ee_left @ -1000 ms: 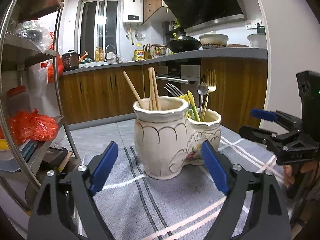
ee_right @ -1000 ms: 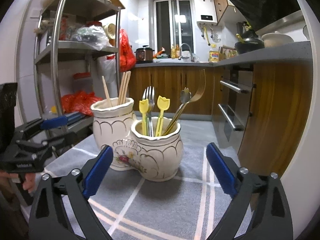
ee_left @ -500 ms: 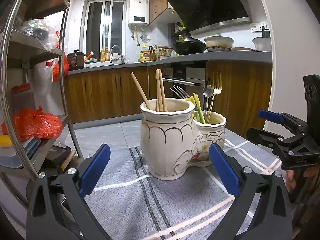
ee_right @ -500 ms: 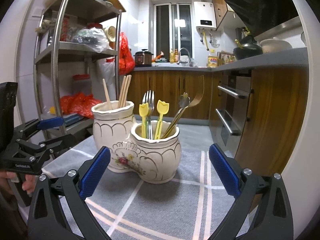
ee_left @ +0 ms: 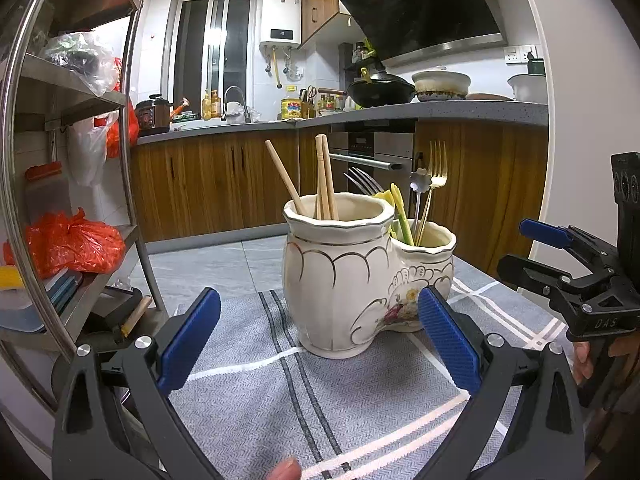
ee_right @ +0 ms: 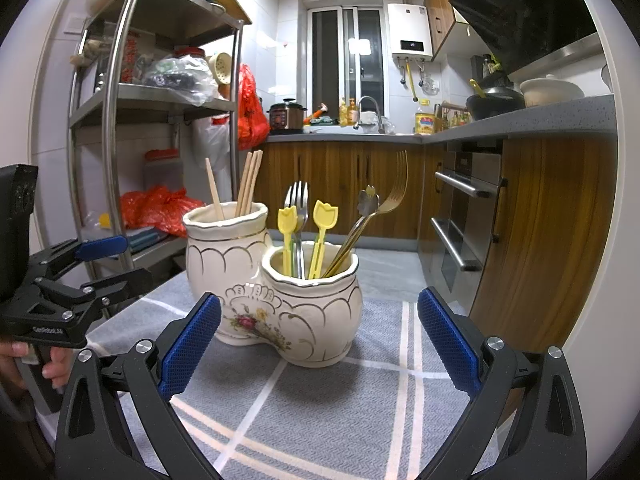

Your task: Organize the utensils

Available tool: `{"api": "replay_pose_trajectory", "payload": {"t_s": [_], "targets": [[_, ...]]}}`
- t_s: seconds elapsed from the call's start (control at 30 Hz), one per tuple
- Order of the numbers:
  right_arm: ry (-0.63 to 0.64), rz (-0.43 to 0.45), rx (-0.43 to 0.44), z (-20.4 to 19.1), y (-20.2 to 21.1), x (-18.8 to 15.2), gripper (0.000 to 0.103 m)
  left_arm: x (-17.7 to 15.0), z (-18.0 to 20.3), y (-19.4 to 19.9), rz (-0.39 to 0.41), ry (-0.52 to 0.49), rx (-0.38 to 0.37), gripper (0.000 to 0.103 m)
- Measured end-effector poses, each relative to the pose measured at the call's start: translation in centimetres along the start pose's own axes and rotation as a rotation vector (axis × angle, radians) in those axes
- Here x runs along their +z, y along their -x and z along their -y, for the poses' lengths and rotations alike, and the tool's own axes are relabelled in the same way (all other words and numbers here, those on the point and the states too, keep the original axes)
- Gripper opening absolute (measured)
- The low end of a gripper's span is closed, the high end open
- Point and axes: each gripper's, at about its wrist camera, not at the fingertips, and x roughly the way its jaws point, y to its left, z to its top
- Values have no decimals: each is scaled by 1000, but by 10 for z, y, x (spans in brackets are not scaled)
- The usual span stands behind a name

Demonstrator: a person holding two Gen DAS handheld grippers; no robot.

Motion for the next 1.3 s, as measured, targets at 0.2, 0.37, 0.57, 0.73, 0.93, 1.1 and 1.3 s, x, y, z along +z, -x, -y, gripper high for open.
{"api": "replay_pose_trajectory", "payload": {"t_s": [0.2, 0.37, 0.57, 0.73, 0.93, 1.1, 1.3], "targets": [[1, 0, 0, 0, 0, 0, 98, 0, 0, 0, 0, 2, 1, 97], [0, 0, 0, 0, 0, 0, 98, 0, 0, 0, 2, 0, 1, 97], [1, 0, 0, 0, 0, 0, 98, 0, 0, 0, 1, 2, 1, 97], [1, 0, 0, 0, 0, 0, 98, 0, 0, 0, 0, 2, 1, 97], [1, 0, 0, 0, 0, 0, 98, 0, 0, -1, -2, 5, 0, 97], [1, 0, 0, 0, 0, 0, 98, -1, 1, -2, -4, 7, 2, 97], [1, 0, 0, 1, 0, 0, 98, -1, 2, -4, -4, 6, 1, 97]]}}
